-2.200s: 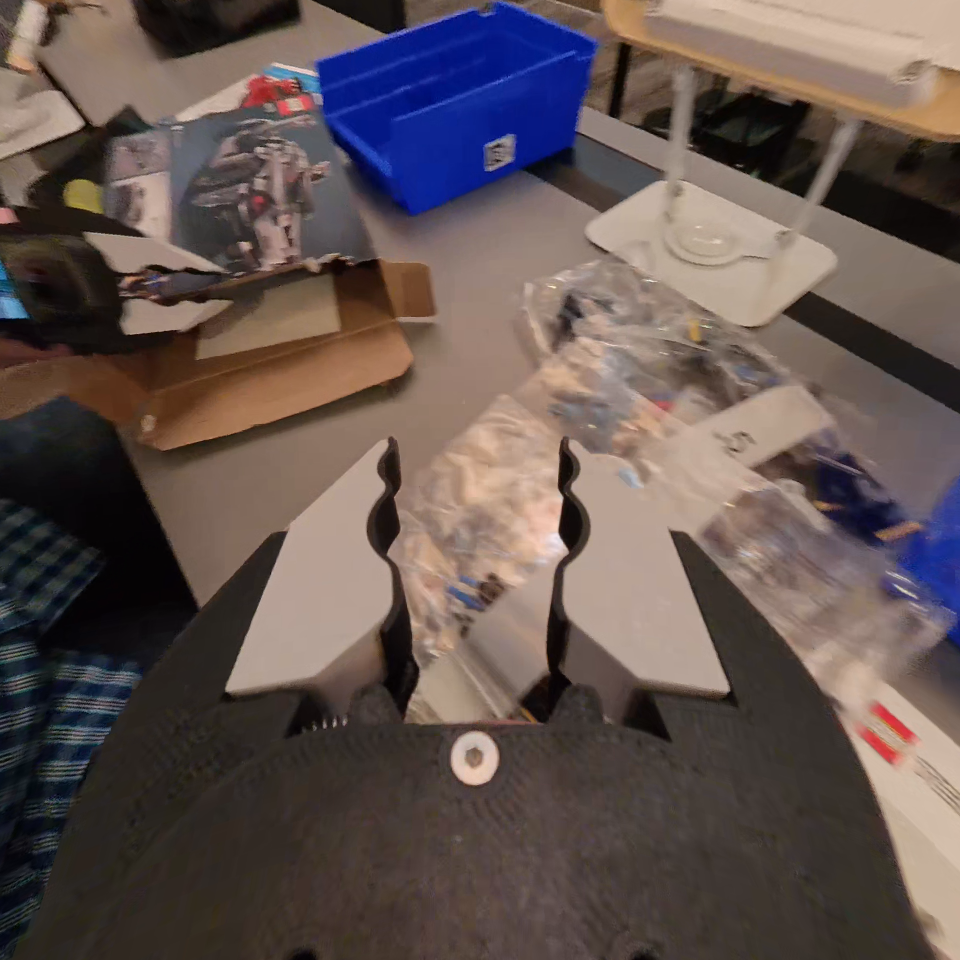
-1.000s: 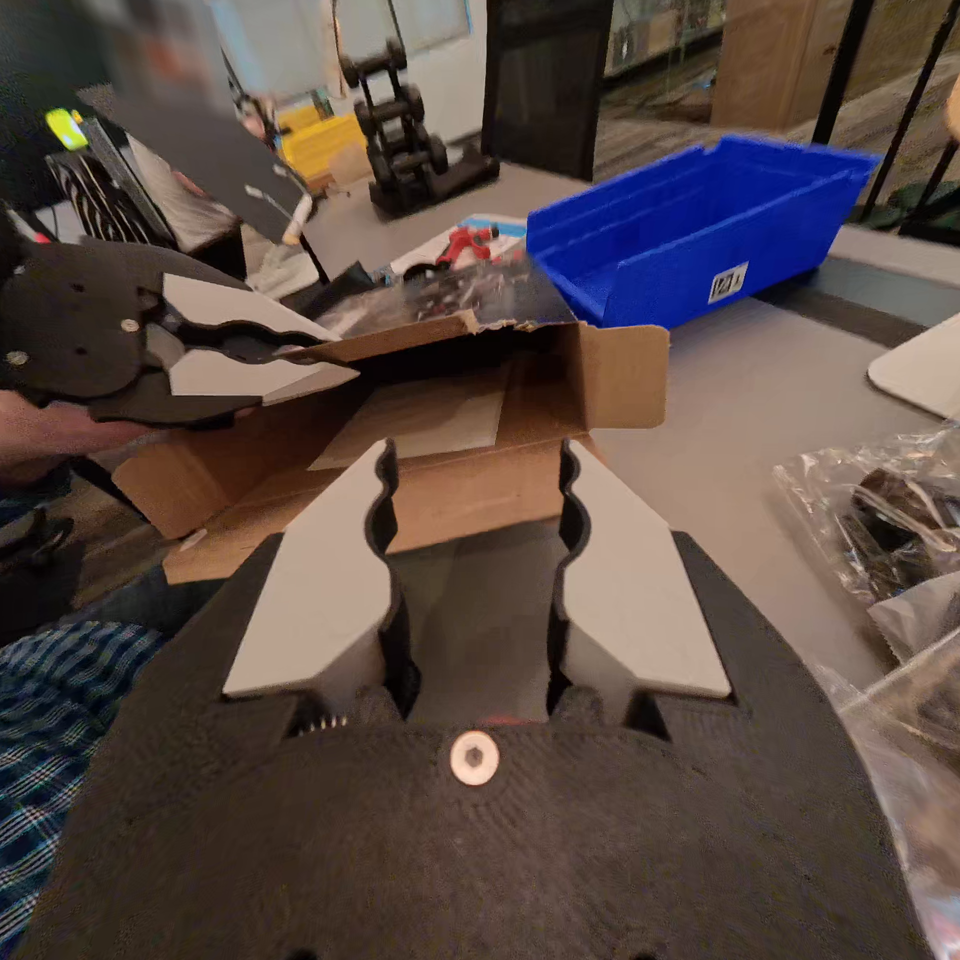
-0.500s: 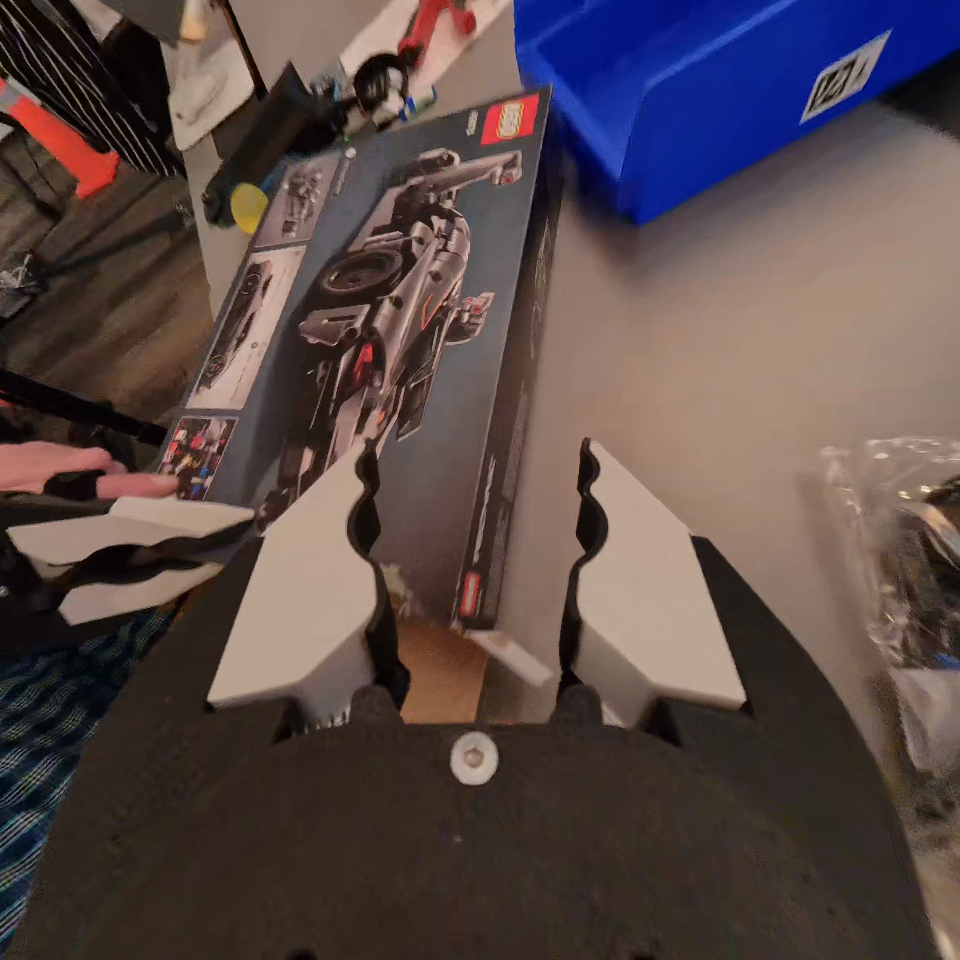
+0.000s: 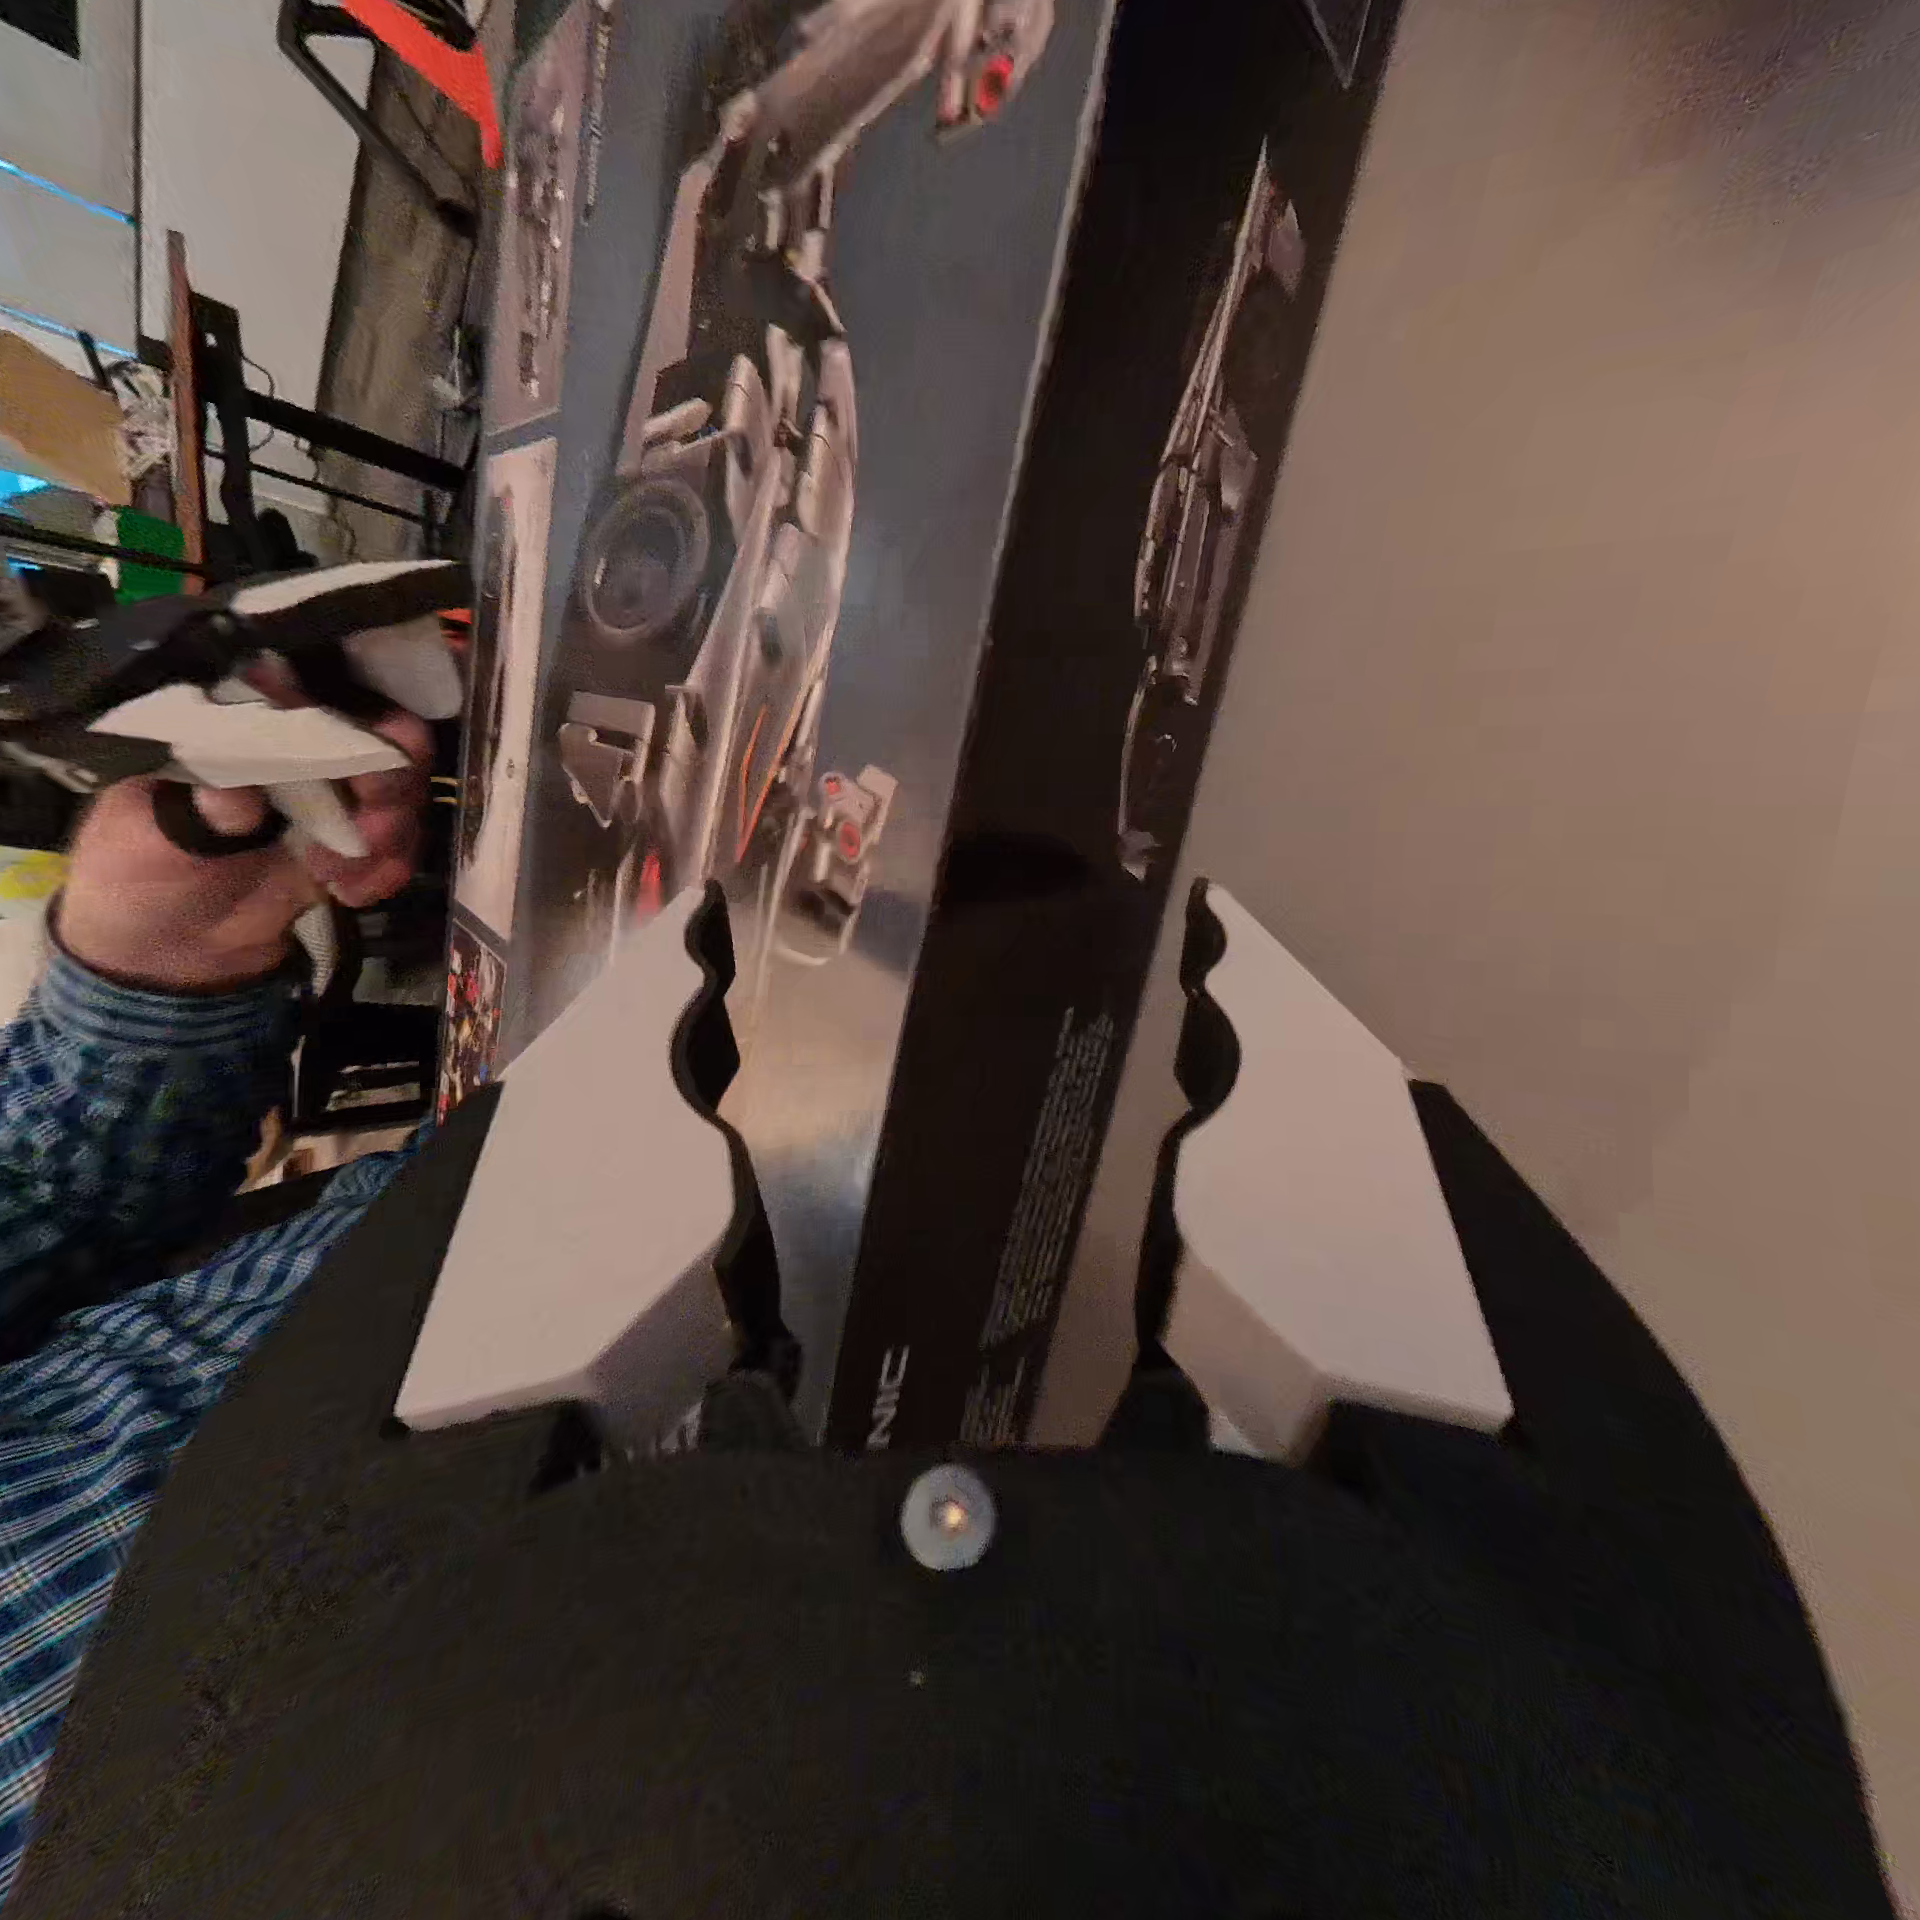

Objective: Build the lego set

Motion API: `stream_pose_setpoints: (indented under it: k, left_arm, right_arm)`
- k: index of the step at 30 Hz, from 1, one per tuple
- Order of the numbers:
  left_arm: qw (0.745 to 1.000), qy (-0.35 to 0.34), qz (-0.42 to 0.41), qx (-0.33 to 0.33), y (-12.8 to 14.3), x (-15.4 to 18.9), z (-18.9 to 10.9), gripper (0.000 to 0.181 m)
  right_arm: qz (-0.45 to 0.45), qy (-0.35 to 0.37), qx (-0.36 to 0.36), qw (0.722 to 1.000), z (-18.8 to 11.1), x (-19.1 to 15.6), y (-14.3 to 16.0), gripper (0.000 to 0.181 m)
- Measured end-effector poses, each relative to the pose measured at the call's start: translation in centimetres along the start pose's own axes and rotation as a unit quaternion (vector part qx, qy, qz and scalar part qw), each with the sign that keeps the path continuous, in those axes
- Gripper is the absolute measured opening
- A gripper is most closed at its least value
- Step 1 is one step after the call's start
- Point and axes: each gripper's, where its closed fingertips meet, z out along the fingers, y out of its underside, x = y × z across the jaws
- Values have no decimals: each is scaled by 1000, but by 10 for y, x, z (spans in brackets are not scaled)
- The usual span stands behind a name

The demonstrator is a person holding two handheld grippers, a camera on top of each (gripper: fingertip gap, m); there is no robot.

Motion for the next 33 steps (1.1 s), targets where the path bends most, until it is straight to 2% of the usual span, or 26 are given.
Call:
stream_pose_setpoints:
  k: [2, 3, 6, 8, 11, 14, 19, 22, 27, 33]
  left_arm:
    - [999, 22, -40, -26, 13, -1, 20, 107]
    - [999, 11, -31, -22, 14, -4, 26, 105]
    - [999, -2, -41, 11, 8, -8, 28, 95]
    - [999, -11, -40, 31, 6, -6, 27, 95]
    - [997, -25, -28, 73, -4, -1, 13, 95]
    - [987, -50, 20, 150, -38, 16, -16, 90]
    - [932, -74, 150, 322, -127, 77, -83, 80]
    - [902, -53, 209, 375, -160, 111, -94, 74]
    - [850, -17, 280, 445, -183, 161, -92, 72]
    - [802, 28, 311, 508, -189, 200, -88, 71]
  right_arm:
    - [-2, -5, -17, 1000, 13, 1, 2, 85]
    - [-5, -3, -17, 1000, 16, 1, 2, 90]
    - [-21, 6, -13, 1000, 16, 1, -1, 89]
    - [-40, 20, -8, 999, 16, -3, -3, 91]
    - [-72, 29, 16, 997, 9, -19, -12, 91]
    - [-120, 42, 46, 991, -9, -45, -26, 93]
    - [-198, 47, 130, 970, -58, -96, -56, 95]
    - [-225, 58, 208, 950, -93, -106, -76, 96]
    - [-255, 82, 294, 917, -144, -105, -87, 98]
    - [-297, 127, 358, 876, -194, -109, -86, 100]
